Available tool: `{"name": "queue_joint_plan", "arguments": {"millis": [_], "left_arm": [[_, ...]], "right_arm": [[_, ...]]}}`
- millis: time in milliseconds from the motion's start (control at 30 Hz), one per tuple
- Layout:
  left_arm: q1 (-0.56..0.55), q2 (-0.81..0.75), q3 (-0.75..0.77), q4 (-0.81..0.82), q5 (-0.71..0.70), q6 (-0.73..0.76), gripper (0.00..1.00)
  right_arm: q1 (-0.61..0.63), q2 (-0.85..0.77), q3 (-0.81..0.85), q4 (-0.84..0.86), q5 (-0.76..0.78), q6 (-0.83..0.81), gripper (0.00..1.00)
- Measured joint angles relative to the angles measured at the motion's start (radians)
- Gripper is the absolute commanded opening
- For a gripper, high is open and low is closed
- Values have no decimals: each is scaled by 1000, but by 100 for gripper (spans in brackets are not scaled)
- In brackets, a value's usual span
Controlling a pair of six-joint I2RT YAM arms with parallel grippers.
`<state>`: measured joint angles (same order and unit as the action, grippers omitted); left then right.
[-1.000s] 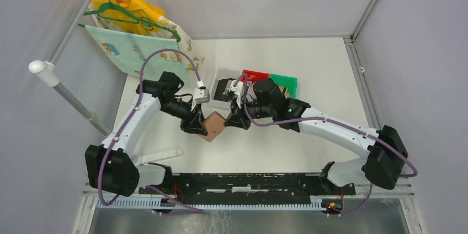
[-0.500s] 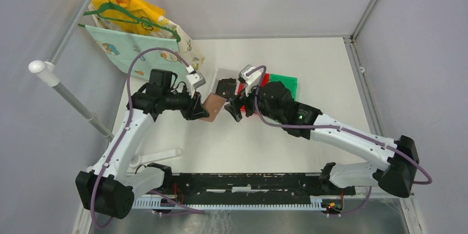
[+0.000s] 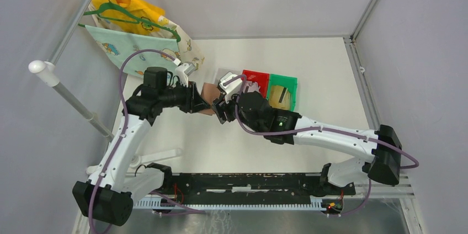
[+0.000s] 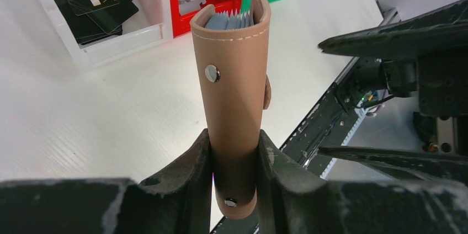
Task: Take the credit cards out of the card holder
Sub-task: Open the card holder.
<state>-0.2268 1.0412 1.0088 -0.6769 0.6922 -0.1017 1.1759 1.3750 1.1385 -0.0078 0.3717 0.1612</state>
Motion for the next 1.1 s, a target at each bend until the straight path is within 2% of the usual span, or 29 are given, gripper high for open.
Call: {"name": "queue_joint_plan", "arguments": {"millis": [333, 633, 700, 833, 967, 1100], "left_arm": [[0, -42, 0, 1, 26, -70, 4], [0, -52, 10, 0, 44, -77, 3], [0, -54, 17, -1, 42, -90, 3], [0, -54, 29, -1, 35, -108, 3], [2, -54, 34, 3, 19, -123, 3], [2, -54, 39, 5, 20, -129, 3]], "right_arm": [[17, 50, 61, 6, 14, 2, 46], [27, 100, 101, -21, 77, 2, 45], [29, 104, 109, -25, 92, 2, 39], [42, 120, 138, -39, 132, 8, 16], [49, 130, 154, -40, 185, 23, 0], [63, 130, 154, -34, 238, 37, 0]]}}
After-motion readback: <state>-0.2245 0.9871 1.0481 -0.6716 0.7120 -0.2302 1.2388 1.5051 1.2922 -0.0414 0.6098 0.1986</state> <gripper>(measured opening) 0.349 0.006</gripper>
